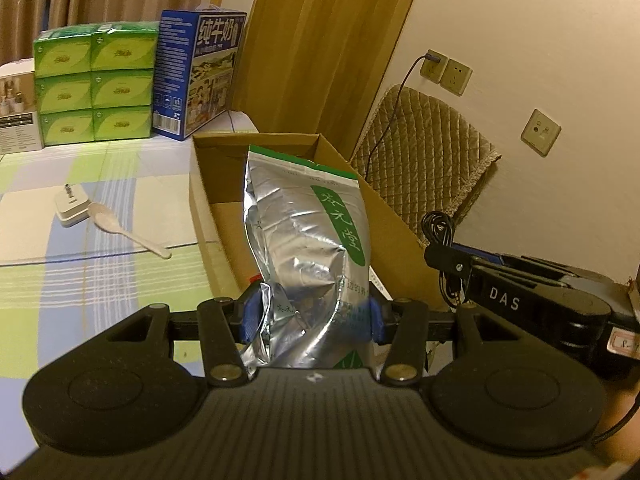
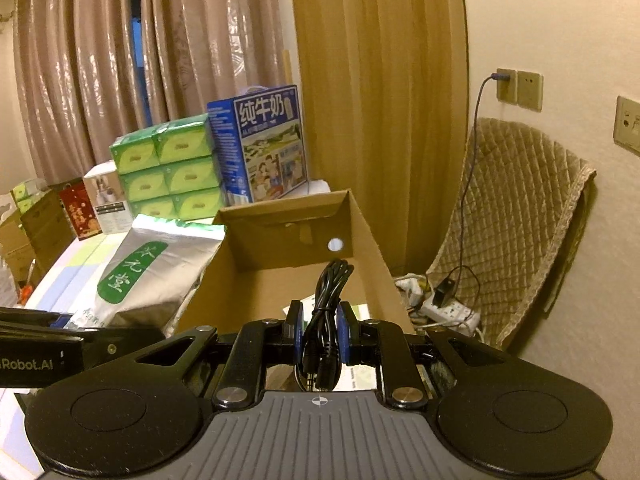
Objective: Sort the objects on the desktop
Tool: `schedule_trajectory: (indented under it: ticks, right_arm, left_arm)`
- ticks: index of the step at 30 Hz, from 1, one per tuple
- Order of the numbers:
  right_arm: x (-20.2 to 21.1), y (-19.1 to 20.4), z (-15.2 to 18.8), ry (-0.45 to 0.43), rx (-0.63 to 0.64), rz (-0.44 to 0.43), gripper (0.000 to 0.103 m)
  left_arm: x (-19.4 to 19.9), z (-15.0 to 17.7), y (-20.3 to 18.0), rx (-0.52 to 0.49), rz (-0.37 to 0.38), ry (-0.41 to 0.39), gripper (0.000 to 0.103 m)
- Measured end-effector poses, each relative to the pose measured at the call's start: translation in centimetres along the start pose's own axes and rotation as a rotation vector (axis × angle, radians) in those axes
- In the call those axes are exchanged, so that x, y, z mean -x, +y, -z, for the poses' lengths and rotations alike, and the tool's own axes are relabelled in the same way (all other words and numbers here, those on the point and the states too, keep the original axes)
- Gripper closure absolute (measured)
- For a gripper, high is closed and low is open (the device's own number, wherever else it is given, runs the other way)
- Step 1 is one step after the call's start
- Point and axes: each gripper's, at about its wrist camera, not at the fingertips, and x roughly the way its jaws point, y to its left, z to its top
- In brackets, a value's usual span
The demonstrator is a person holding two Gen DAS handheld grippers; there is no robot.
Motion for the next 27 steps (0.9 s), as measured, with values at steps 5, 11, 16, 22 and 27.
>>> schedule_trajectory:
  ticks: [5, 11, 16, 22, 27]
  right_arm:
    - [-1.1, -0.7, -0.5, 0.007, 0.0, 0.001, 0.089]
    - [-1.9, -1.1, -1.1, 0.009, 0.006, 0.009, 0.089]
    - [-2.5, -1.5, -1.4, 0.014, 0.011, 0.019, 0.089]
    - [-3.5, -1.7, -1.5, 0.027, 0.013, 0.021, 0.089]
    - [-4.8, -1.7, -1.6, 0.039, 0.014, 0.018, 0.089]
  left_arm:
    - [-1.6, -1.1, -0.6, -0.005, 0.008, 0.008, 0.058]
    - [-3.1, -1.9, -0.9, -0.002, 0.02, 0.016, 0.058]
    - [-4.1, -2.2, -0.9, 0.006, 0.028, 0.022, 0.058]
    - [-5.4, -2.8, -0.6, 0.013, 0.029, 0.029, 0.058]
    - [-6.3, -3.4, 0.0, 0.02, 0.024, 0.03, 0.058]
